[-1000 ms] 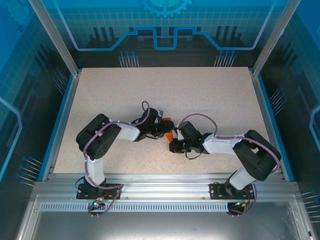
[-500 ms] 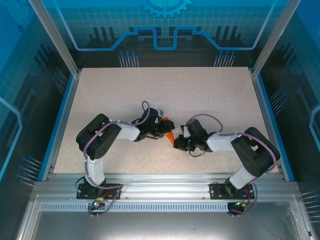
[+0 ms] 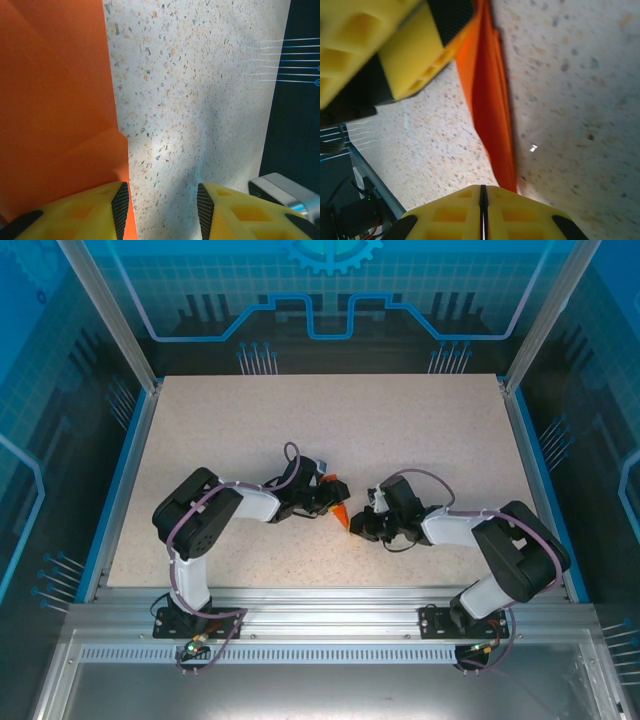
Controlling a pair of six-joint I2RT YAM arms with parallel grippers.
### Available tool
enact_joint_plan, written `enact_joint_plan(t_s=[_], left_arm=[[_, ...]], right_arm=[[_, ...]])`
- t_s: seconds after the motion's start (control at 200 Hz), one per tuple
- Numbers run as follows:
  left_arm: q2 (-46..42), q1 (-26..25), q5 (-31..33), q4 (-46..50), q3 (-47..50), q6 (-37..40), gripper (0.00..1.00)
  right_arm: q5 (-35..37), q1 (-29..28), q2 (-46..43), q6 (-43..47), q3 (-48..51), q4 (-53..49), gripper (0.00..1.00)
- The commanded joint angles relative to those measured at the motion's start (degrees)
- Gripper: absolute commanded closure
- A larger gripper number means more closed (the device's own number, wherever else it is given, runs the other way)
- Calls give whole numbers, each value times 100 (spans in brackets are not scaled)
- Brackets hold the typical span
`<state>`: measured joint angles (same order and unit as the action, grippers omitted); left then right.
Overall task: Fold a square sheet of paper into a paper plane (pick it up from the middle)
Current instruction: Fold the wing for the fifth time at the center of the table.
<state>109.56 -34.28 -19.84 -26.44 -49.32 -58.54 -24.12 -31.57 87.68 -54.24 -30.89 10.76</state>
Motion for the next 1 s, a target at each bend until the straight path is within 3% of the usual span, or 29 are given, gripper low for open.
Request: enact_joint_plan(t_s=[0.0, 0.24, 0.46, 0.995], left_arm=[[120, 27, -11, 248, -133, 1, 55], [118, 27, -16, 223, -131, -17, 55], [110, 19, -20, 279, -165, 41, 54], [219, 508, -117, 27, -248, 990, 49]], right_arm=[[-109, -82, 94, -22, -285, 29, 89], [244, -107, 873, -231, -552, 335, 89], [831, -44, 1010, -70, -492, -530, 91], [463, 344, 912, 197, 31, -552, 96]])
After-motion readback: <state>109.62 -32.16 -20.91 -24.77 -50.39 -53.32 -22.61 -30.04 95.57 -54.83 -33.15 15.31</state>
